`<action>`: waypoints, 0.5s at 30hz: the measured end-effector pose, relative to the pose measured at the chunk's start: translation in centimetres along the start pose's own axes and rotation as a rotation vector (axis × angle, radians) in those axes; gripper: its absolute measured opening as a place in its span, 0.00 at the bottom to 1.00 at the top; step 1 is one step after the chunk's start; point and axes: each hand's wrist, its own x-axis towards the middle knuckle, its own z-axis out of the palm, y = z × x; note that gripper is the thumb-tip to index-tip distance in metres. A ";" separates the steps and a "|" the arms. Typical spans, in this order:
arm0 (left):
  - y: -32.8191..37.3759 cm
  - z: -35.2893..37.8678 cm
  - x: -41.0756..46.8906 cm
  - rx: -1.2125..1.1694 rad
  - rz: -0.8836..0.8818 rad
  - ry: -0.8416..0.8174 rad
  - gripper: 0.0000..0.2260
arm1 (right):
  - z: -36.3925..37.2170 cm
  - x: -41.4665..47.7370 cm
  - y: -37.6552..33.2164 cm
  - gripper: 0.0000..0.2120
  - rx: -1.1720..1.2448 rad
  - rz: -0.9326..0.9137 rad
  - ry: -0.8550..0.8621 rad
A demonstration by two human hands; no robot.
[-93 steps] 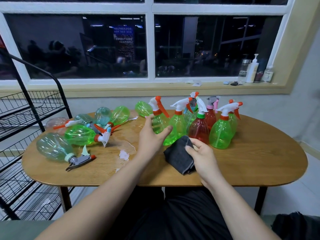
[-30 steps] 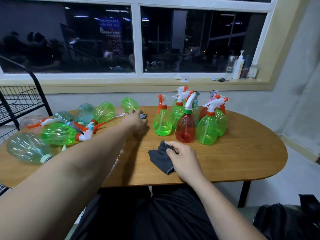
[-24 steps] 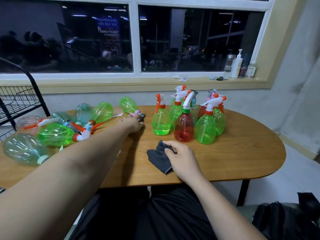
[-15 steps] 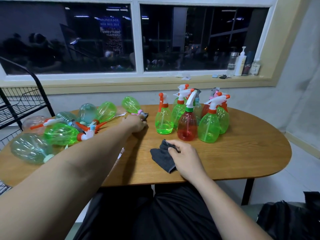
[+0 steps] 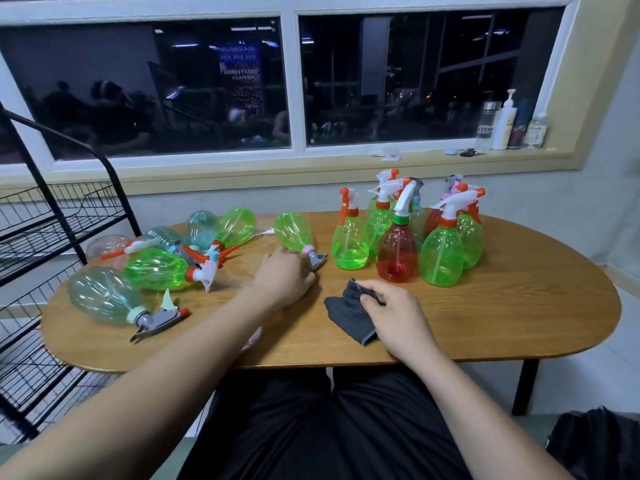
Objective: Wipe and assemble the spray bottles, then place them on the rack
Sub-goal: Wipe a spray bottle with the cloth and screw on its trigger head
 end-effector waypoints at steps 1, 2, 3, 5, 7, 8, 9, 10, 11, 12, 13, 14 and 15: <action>0.2 -0.2 -1.1 -0.020 0.010 0.010 0.12 | 0.0 0.0 -0.1 0.16 0.000 -0.002 -0.001; 0.4 -0.3 -2.1 -0.039 0.024 0.019 0.12 | 0.0 -0.1 -0.2 0.16 -0.004 -0.002 -0.002; 0.5 -0.4 -3.1 -0.060 0.038 0.025 0.11 | -0.1 -0.1 -0.3 0.16 -0.006 -0.003 -0.003; 0.8 -0.6 -4.7 -0.102 0.055 0.040 0.10 | -0.1 -0.3 -0.5 0.16 -0.006 -0.001 -0.001; 1.1 -0.8 -6.3 -0.140 0.070 0.060 0.09 | -0.2 -0.4 -0.6 0.16 -0.003 0.001 -0.001; 1.3 -0.8 -7.0 -0.156 0.082 0.070 0.09 | -0.2 -0.4 -0.7 0.16 0.000 0.000 -0.004; 1.5 -0.9 -7.7 -0.168 0.100 0.079 0.08 | -0.2 -0.5 -0.7 0.16 0.006 -0.001 -0.006; 1.7 -0.9 -8.2 -0.182 0.126 0.097 0.08 | -0.2 -0.5 -0.7 0.16 0.012 0.001 -0.006; 1.9 -1.0 -8.5 -0.205 0.153 0.122 0.08 | -0.2 -0.5 -0.8 0.16 0.018 0.000 -0.003; 1.9 -1.1 -8.6 -0.252 0.168 0.153 0.08 | -0.2 -0.5 -0.8 0.16 0.022 0.000 0.003; 1.9 -1.4 -8.5 -0.320 0.161 0.185 0.06 | -0.2 -0.4 -0.8 0.16 0.026 0.001 0.010; 1.7 -1.5 -8.1 -0.389 0.139 0.220 0.05 | -0.2 -0.3 -0.8 0.16 0.039 0.006 0.017; 1.4 -1.6 -7.5 -0.442 0.109 0.261 0.05 | -0.2 -0.2 -0.7 0.15 0.066 0.016 0.021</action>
